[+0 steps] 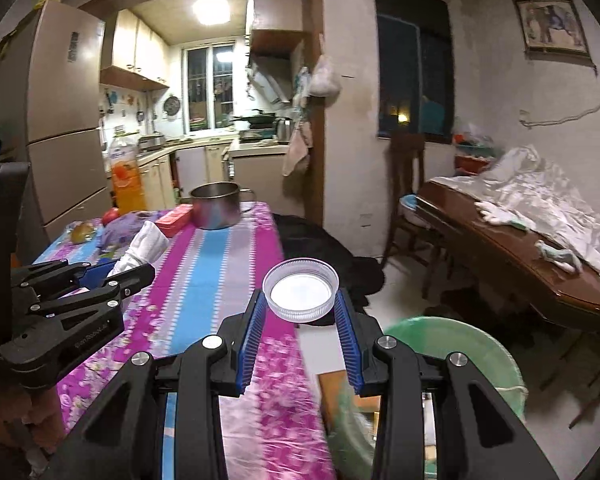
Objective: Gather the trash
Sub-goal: 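Carry the white bag bundle and medicine box in both grippers over the green basin, then open both grippers to drop the bag bundle and medicine box into the basin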
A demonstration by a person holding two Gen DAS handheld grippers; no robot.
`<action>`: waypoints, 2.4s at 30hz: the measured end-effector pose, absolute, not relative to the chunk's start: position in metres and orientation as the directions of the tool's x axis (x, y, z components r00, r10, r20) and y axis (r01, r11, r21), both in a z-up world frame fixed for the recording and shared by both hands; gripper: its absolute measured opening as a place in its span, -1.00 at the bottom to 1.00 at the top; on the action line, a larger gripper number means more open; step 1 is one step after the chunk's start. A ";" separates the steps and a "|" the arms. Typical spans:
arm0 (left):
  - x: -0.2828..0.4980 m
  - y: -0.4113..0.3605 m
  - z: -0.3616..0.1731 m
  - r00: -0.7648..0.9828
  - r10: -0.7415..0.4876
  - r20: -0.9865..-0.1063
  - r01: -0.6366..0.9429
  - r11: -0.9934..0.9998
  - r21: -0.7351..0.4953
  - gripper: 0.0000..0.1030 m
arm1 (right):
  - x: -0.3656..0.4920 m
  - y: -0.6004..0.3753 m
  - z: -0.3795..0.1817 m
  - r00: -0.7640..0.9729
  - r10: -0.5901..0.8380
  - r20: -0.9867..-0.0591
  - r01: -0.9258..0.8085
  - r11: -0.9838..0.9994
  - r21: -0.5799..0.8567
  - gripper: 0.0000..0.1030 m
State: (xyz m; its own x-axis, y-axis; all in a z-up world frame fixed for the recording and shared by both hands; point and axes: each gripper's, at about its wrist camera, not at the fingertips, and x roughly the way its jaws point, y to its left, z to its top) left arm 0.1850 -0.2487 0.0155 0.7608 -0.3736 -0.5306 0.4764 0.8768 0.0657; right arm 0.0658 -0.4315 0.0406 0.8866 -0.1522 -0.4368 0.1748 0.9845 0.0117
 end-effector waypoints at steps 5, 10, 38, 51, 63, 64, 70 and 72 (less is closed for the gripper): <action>0.179 -0.286 0.013 0.719 -0.433 -0.543 0.543 0.838 0.050 -0.58 | 0.051 -0.469 0.040 0.868 -0.206 -0.451 0.240 0.971 0.018 -0.28; 0.173 -0.323 0.006 0.667 -0.485 -0.566 0.607 0.794 0.035 -0.58 | 0.038 -0.500 0.032 0.844 -0.241 -0.479 0.287 0.958 0.024 -0.28; 0.191 -0.466 -0.048 0.200 -0.552 -0.809 0.791 0.579 -0.199 -0.59 | 0.076 -0.676 -0.044 0.573 -0.053 -0.818 0.354 0.916 0.188 -0.28; 0.215 -0.463 -0.059 0.245 -0.487 -0.839 0.765 0.629 -0.142 -0.59 | 0.069 -0.693 -0.060 0.540 -0.053 -0.840 0.380 0.906 0.187 -0.28; 0.217 -0.465 -0.065 0.249 -0.472 -0.846 0.762 0.635 -0.131 -0.58 | 0.070 -0.689 -0.063 0.546 -0.044 -0.836 0.375 0.906 0.197 -0.27; 0.217 -0.466 -0.066 0.249 -0.472 -0.845 0.762 0.634 -0.130 -0.58 | 0.070 -0.689 -0.063 0.547 -0.045 -0.836 0.375 0.906 0.196 -0.27; 0.216 -0.466 -0.064 0.269 -0.473 -0.839 0.761 0.638 -0.115 0.24 | 0.071 -0.682 -0.058 0.565 -0.061 -0.822 0.370 0.910 0.186 -0.04; 0.217 -0.464 -0.060 0.287 -0.476 -0.831 0.755 0.646 -0.110 0.38 | 0.069 -0.683 -0.056 0.573 -0.073 -0.816 0.376 0.908 0.182 0.16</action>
